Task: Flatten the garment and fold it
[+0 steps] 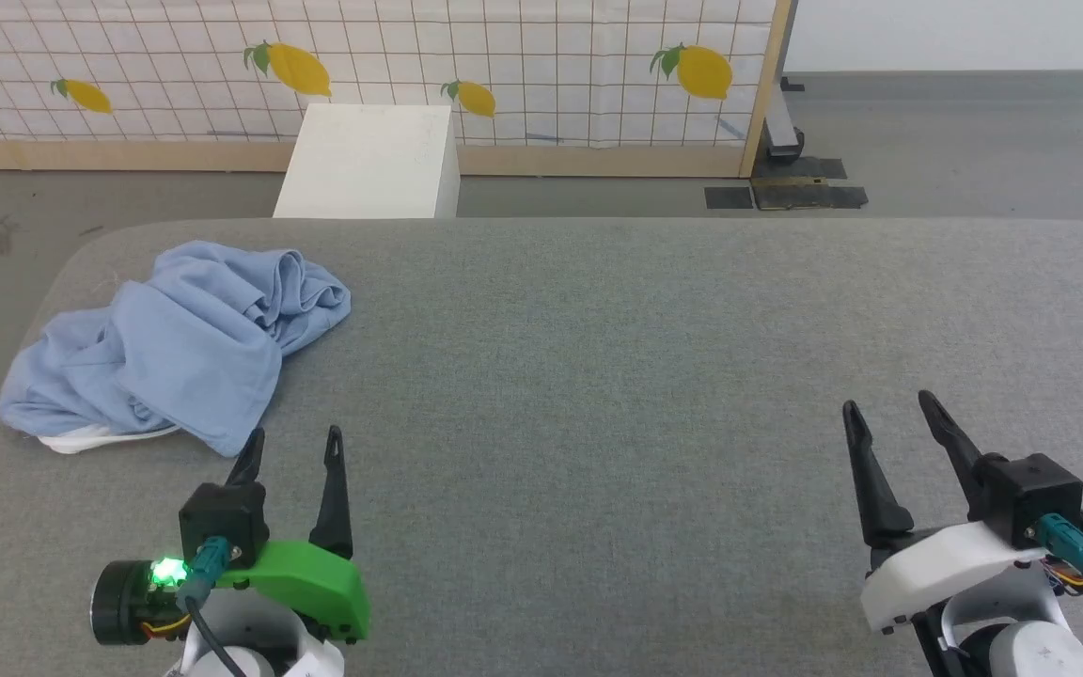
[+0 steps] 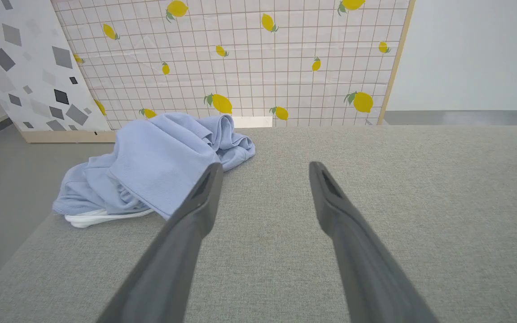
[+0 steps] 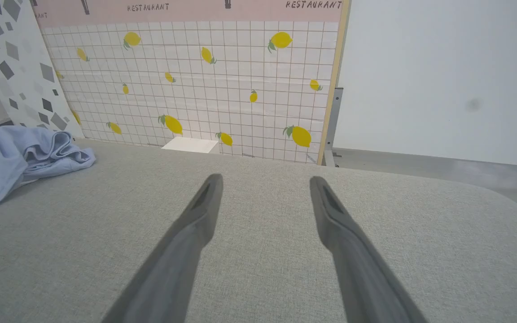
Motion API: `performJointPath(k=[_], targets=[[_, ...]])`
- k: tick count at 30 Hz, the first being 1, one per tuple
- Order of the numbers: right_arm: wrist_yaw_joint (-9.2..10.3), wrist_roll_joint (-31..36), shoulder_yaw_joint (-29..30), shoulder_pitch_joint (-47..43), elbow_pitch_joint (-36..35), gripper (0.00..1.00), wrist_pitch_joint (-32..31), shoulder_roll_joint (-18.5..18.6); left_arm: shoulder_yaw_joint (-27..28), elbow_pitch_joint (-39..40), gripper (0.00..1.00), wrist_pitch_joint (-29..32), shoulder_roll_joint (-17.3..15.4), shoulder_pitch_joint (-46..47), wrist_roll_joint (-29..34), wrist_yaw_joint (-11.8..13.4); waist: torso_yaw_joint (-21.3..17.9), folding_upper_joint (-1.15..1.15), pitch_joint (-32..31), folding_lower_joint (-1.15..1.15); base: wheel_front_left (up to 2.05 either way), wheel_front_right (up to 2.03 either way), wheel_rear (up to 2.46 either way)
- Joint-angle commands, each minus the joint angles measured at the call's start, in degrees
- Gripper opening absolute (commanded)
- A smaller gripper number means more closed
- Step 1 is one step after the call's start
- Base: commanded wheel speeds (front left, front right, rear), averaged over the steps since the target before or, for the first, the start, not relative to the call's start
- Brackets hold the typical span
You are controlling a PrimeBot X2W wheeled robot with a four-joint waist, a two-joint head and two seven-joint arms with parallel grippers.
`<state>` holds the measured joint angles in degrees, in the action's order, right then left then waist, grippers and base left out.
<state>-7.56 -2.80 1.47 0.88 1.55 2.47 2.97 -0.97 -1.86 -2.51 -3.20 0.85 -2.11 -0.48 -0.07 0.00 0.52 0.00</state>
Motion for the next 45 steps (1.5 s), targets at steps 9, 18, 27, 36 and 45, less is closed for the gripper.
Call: performJointPath(k=[9,18,27,36,45], targets=[[0.02,-1.5,0.7,-0.8,0.8,1.00,1.5,0.0,-0.4,-1.1,1.00,-1.5,0.1,0.2,-1.2,-0.6,0.0,0.00,0.0,0.00,0.00,0.00,0.00],[0.03,-2.4,1.1,-1.1,1.3,1.00,2.6,0.0,-0.6,-1.8,1.00,-2.6,0.1,0.4,-1.7,-0.8,0.0,0.00,0.2,0.00,0.00,0.00,0.00],[0.03,-3.2,1.5,-1.2,1.7,1.00,3.7,0.0,-0.8,-2.3,1.00,-3.7,0.1,0.5,-2.3,-1.1,0.0,0.00,0.3,0.00,0.00,0.00,0.00],[0.04,-4.1,1.7,-1.5,2.3,1.00,4.7,0.0,-1.1,-2.8,1.00,-4.7,0.2,0.5,-2.8,-1.4,0.0,0.00,0.3,0.00,0.00,0.00,0.00],[0.04,-5.0,2.1,-1.5,2.4,1.00,5.8,-0.1,-1.4,-3.2,1.00,-5.8,0.2,0.6,-3.3,-1.6,0.0,0.00,0.3,0.00,0.00,0.00,0.00]])
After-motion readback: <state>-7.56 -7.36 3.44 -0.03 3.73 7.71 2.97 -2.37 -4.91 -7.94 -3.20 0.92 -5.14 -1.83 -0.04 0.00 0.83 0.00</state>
